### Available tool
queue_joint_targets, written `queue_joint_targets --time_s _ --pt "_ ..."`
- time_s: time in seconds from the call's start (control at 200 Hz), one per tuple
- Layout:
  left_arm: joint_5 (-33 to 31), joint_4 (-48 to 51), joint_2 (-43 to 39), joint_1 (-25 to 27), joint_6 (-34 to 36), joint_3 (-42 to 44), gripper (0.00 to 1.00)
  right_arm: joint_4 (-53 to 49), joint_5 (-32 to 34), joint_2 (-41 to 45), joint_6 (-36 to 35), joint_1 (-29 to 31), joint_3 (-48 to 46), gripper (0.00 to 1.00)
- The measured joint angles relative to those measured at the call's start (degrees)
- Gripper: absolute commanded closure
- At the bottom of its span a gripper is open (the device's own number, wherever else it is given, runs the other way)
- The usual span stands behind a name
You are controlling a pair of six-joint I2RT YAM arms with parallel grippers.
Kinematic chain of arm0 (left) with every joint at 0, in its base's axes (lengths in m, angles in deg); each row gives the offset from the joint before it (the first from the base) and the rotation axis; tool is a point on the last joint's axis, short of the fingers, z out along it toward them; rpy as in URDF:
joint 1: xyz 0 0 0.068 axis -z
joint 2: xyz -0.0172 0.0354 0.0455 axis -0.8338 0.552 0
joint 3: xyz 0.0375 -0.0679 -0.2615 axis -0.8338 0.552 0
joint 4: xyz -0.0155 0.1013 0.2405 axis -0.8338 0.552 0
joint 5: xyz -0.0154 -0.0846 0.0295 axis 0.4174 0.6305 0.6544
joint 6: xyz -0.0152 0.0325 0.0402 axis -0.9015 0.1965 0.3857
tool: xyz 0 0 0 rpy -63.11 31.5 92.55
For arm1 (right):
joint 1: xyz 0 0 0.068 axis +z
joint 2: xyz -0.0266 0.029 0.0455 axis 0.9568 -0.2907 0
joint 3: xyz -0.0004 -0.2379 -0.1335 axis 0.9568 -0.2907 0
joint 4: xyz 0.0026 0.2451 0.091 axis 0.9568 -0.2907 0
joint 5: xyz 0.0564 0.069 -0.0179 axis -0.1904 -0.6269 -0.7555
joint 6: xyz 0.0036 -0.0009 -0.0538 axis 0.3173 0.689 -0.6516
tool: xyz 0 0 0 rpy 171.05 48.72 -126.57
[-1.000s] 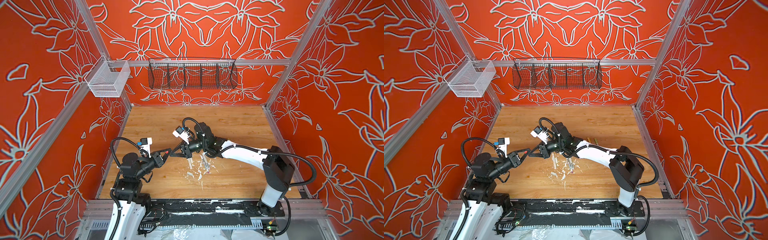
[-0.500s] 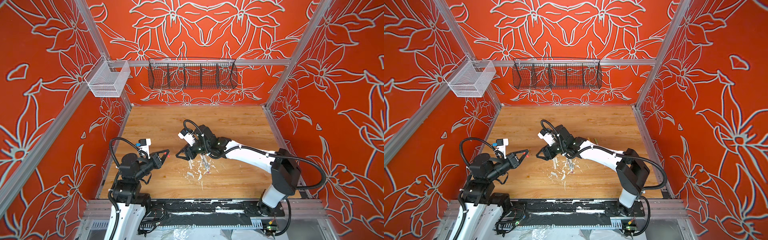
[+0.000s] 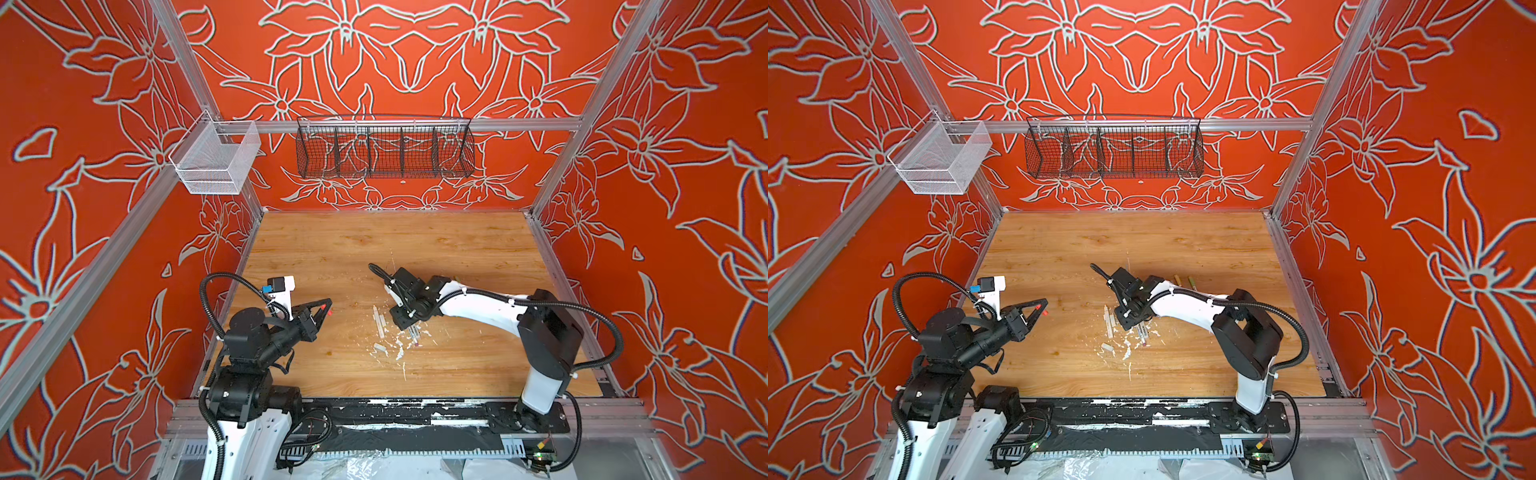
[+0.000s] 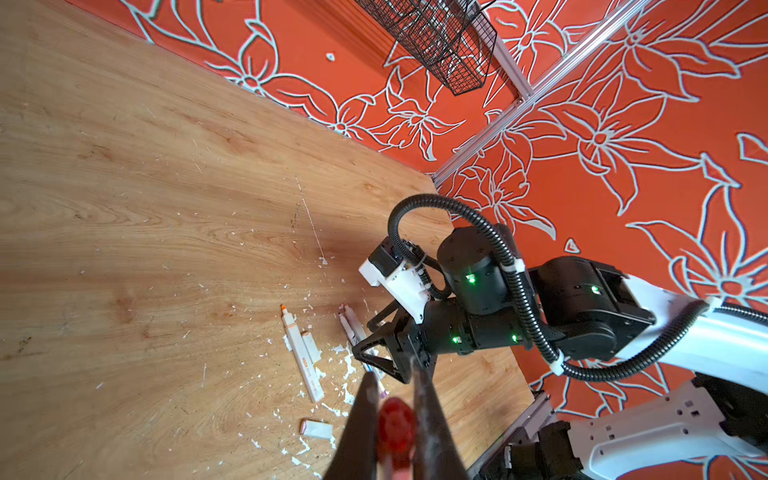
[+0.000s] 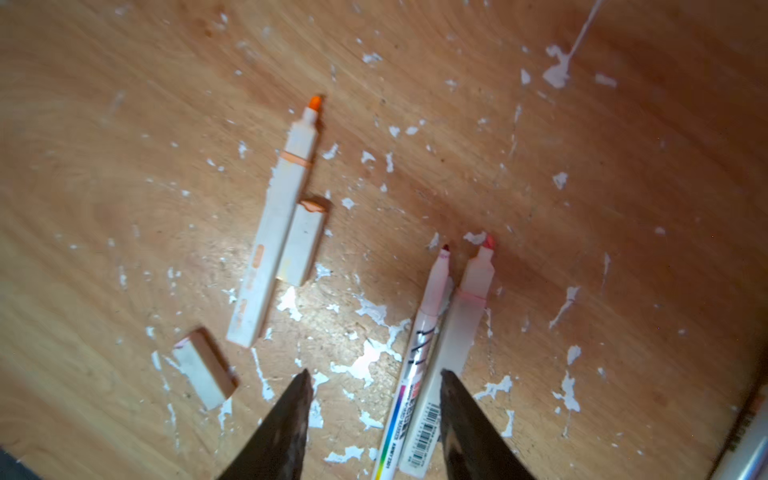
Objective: Insert the pens into the pen caps
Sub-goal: 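Lower the right gripper over the white pink-tipped markers and close on one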
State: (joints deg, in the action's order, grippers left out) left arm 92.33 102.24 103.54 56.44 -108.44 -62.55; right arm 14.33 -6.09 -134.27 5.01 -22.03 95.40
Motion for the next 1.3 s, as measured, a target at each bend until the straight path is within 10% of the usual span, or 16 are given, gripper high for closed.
queue_joint_targets --time_s 1.301 --pt "-0.37 0.68 0.92 0.0 0.55 0.44 1.0 -3.56 -0.28 -5.35 -0.85 0.02 1.03 0.74"
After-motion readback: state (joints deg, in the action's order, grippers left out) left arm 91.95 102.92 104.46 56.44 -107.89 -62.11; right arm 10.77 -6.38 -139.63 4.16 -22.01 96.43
